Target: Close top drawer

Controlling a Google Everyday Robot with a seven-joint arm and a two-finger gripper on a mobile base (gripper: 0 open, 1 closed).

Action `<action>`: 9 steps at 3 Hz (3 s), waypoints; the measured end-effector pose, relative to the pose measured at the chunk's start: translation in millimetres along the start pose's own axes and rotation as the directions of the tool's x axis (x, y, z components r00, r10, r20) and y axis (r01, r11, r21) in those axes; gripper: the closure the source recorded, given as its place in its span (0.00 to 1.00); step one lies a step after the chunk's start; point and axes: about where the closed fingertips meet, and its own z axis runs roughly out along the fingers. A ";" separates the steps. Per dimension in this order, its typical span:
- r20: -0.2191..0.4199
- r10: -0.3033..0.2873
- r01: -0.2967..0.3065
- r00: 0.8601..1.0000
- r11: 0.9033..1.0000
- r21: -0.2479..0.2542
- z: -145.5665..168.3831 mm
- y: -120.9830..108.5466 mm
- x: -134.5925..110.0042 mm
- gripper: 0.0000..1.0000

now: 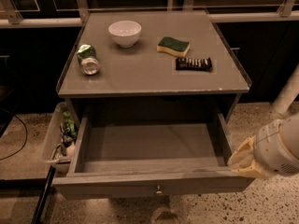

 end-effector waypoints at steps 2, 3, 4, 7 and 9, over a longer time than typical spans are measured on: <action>0.079 0.050 -0.051 0.996 0.999 0.006 69.5 12.1 23.1 1.00; 0.147 0.038 -0.040 0.988 0.999 0.015 100.0 12.5 23.7 1.00; 0.207 0.024 -0.023 0.978 1.000 -0.006 134.1 16.0 18.8 1.00; 0.271 0.017 -0.006 0.963 0.999 -0.042 167.1 19.8 11.6 0.63; 0.271 0.017 -0.006 0.963 0.999 -0.043 167.1 19.8 11.5 0.16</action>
Offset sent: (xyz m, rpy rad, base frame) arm 0.0026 0.0085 -0.1164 0.1445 -0.0631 -0.0612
